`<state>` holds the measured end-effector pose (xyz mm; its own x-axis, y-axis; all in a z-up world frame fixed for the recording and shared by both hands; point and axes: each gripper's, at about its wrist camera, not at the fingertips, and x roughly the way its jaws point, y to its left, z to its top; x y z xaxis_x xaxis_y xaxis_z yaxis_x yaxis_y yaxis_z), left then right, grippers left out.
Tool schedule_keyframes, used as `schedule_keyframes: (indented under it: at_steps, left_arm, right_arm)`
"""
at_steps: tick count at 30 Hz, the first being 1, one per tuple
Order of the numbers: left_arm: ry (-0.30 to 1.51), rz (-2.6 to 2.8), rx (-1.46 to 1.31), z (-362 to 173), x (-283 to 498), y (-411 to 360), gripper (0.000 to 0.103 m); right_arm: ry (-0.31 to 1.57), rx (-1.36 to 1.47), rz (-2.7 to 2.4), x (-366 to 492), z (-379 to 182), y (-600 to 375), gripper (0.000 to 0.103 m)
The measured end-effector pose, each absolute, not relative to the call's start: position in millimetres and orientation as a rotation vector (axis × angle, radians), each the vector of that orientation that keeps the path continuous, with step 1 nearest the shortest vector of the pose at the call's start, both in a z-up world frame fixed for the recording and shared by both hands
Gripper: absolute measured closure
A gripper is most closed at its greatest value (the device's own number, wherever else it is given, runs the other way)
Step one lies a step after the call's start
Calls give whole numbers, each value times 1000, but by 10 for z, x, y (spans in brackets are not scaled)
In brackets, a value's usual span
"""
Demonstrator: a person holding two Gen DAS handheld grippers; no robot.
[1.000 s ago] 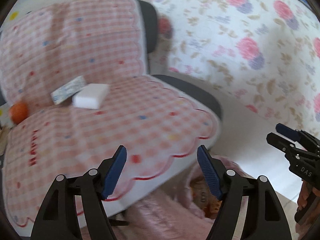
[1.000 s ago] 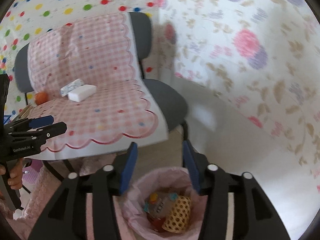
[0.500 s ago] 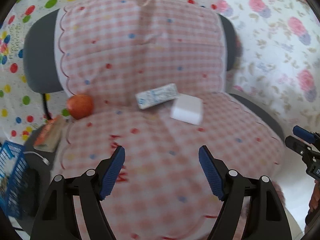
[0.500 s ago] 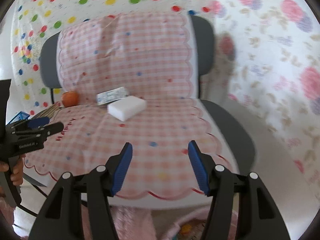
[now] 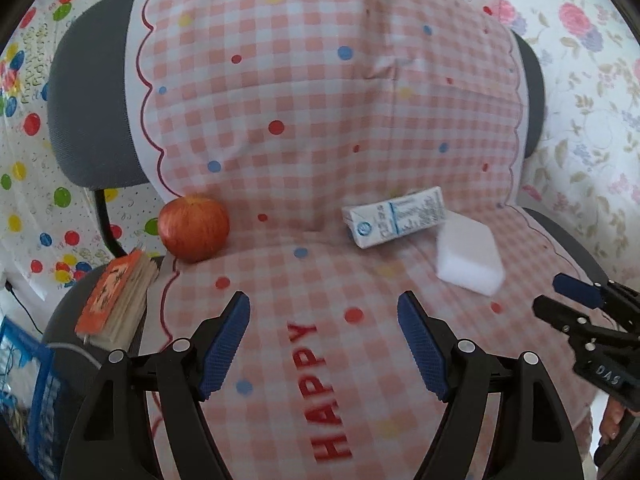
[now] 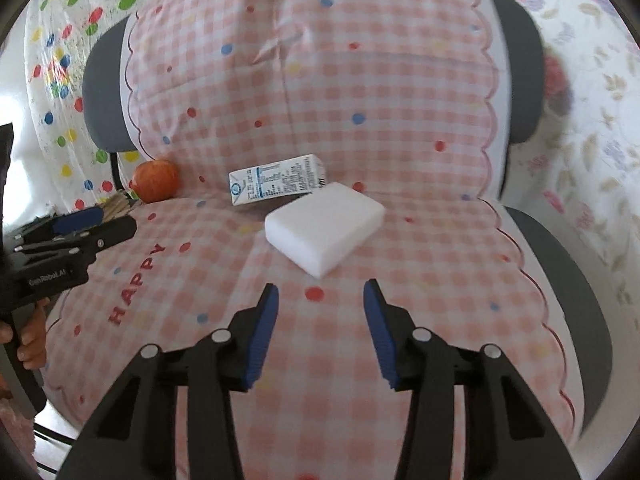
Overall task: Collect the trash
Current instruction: 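Grasp the white sponge with the right gripper, then grasp the white milk carton with the left gripper while the right holds the sponge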
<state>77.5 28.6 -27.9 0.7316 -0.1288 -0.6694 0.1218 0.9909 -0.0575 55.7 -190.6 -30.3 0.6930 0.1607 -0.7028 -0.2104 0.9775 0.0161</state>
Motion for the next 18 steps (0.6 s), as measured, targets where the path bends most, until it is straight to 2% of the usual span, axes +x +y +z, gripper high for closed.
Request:
schedule_keyframes:
  at_steps: [9, 10, 18]
  left_arm:
    - [757, -152, -4, -362, 1070, 253, 27]
    - [760, -155, -1, -382, 1093, 241, 27]
    - [799, -189, 6, -556, 1299, 68, 27]
  right_arm:
    - [906, -53, 220, 1173, -627, -1846, 60]
    - [912, -49, 225, 1194, -648, -1848, 75]
    - [838, -91, 171, 963, -525, -2159, 79]
